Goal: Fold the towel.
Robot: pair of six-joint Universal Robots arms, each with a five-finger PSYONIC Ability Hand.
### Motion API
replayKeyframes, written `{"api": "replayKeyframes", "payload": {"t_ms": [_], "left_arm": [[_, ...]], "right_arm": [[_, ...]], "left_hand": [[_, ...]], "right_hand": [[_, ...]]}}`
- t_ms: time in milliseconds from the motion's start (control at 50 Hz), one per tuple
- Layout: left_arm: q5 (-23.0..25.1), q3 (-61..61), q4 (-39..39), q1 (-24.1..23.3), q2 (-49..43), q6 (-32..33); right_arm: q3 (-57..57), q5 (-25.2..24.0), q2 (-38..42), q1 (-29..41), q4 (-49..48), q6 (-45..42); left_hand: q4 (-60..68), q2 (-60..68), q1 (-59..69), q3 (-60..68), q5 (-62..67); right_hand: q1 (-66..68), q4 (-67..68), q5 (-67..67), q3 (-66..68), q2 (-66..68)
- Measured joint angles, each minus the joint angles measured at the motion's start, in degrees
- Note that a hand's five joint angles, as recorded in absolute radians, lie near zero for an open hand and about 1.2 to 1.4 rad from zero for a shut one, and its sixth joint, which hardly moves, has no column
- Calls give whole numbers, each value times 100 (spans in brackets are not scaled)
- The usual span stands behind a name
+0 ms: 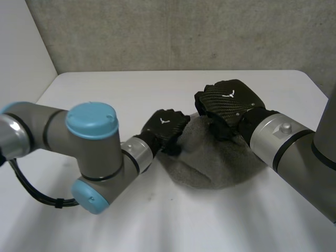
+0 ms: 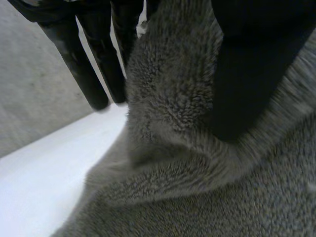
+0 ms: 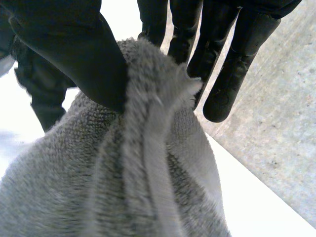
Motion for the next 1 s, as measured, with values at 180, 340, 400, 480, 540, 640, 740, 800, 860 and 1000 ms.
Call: {"api": "replayKeyframes", "payload": {"t_ms": [180,340,400,480,540,640,740,800,860,1000], "left_arm": [[-149,200,750,-85,-298,-14],[-1460,896,1612,6,290,21],[-1818,1026,1840,32,593,34],[-2180,874,2098,61,1271,52],[-2248,359,2084,52,1722,76],[-2239,-761,1865,16,2136,298],[-2231,-2157,1633,-33,2380,746],[-2226,-2685,1513,-129,2412,889],[-2222,-3220,1198,-400,2399,964],[-2198,-3254,81,-859,2380,669]], "right_arm": [[-167,55,-6,-14,-132,-532],[-733,176,355,-25,-1985,-910],[-817,193,433,-15,-2894,-958],[-795,176,519,15,-4322,-998],[-675,81,629,38,-4773,-1012],[-566,-160,808,55,-4054,-1040],[-536,-466,1117,63,-2322,-1284],[-523,-559,1271,62,-1523,-1501],[-481,-608,1511,47,-514,-1909],[-274,-575,1739,-4,29,-2274]], "left_hand": [[2776,2652,2345,2758,2718],[3085,2960,2526,3072,2974],[3094,2972,2526,3093,2982],[3107,2975,2527,3106,3002],[3109,2976,2527,3114,3003],[3111,2981,2527,3116,3007],[3111,2982,2527,3117,3007],[3111,2982,2527,3117,3007],[1756,1628,1607,1771,1796],[-826,-937,-1118,-801,-815]], "right_hand": [[0,0,6,65,189],[0,20,6,66,189],[0,20,7,66,189],[0,20,12,66,189],[0,20,35,66,189],[0,20,45,66,189],[0,20,57,66,189],[0,20,58,66,189],[0,20,59,66,189],[0,20,62,66,189]]}}
